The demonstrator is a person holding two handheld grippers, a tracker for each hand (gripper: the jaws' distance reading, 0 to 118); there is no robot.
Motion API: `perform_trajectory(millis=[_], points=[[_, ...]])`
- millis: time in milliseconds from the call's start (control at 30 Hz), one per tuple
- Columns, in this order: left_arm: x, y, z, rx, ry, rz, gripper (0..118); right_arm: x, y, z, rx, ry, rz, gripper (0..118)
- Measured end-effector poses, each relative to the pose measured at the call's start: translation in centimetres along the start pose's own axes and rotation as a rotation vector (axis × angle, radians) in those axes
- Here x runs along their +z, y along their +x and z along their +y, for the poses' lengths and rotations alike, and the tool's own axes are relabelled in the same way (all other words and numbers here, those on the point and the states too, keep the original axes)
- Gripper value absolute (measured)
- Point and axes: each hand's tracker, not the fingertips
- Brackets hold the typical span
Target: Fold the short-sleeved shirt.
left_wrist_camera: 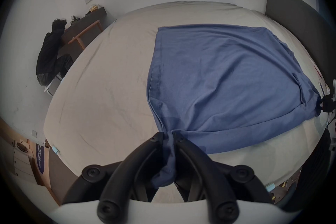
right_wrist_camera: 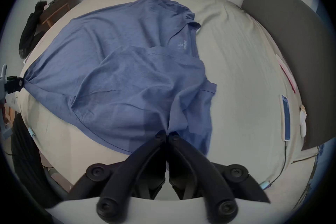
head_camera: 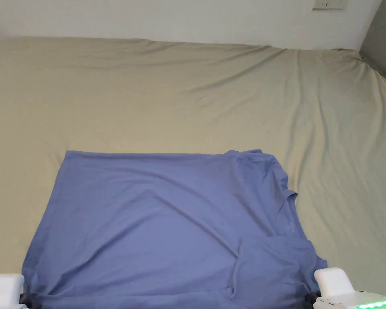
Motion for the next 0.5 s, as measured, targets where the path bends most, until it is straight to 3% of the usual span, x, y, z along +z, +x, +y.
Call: perform_trajectory(millis=[67,200,367,500], points=[[-0.2,-0.1,0.0,-0.003,-0.006,0.001,9,-0.2,0.0,0.2,-0.001,-0.045,0.078,2],[0.4,-0.8,0.8,0.021,0.021,-0.02,9,0.9,0.7,0.4,0.014,0.023,0.043,2],[1.7,-1.6,3.1,0.076,0.088,-0.058,9,4.2,2.4,2.3,-0.071,0.212,0.063,2],[2.5,-2.1,5.8,0.11,0.151,-0.078,8,6.2,3.1,5.0,-0.082,0.311,0.044,2]])
